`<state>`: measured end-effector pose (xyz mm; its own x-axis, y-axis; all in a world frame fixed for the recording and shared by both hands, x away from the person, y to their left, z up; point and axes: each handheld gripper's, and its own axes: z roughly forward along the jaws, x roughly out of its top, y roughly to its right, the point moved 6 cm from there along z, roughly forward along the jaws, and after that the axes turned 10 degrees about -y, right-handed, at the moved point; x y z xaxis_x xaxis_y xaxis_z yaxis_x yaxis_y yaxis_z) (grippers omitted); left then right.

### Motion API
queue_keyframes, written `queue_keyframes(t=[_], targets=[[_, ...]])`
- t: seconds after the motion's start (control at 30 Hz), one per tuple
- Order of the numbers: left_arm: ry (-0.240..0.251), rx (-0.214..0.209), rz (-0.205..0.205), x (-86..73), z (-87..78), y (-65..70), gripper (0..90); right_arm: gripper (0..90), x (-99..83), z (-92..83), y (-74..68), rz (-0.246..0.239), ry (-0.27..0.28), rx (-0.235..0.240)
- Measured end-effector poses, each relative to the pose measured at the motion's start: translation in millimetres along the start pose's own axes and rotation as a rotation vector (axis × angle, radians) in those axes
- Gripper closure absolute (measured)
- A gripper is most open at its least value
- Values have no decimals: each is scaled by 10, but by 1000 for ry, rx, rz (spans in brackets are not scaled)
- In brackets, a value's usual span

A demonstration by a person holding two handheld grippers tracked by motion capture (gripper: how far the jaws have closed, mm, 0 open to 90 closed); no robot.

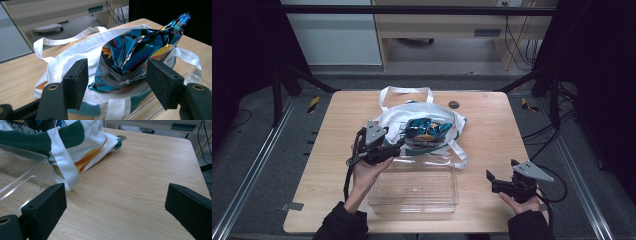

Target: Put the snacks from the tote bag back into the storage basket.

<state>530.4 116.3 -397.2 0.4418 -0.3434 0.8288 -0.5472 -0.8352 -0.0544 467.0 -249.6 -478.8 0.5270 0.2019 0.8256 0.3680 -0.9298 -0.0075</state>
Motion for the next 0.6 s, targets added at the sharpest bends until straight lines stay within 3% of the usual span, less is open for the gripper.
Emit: queue_keyframes(t=[0.6], targets=[[-24, -11, 2, 56, 174, 46, 399, 43, 0, 10, -3, -3, -3, 3]])
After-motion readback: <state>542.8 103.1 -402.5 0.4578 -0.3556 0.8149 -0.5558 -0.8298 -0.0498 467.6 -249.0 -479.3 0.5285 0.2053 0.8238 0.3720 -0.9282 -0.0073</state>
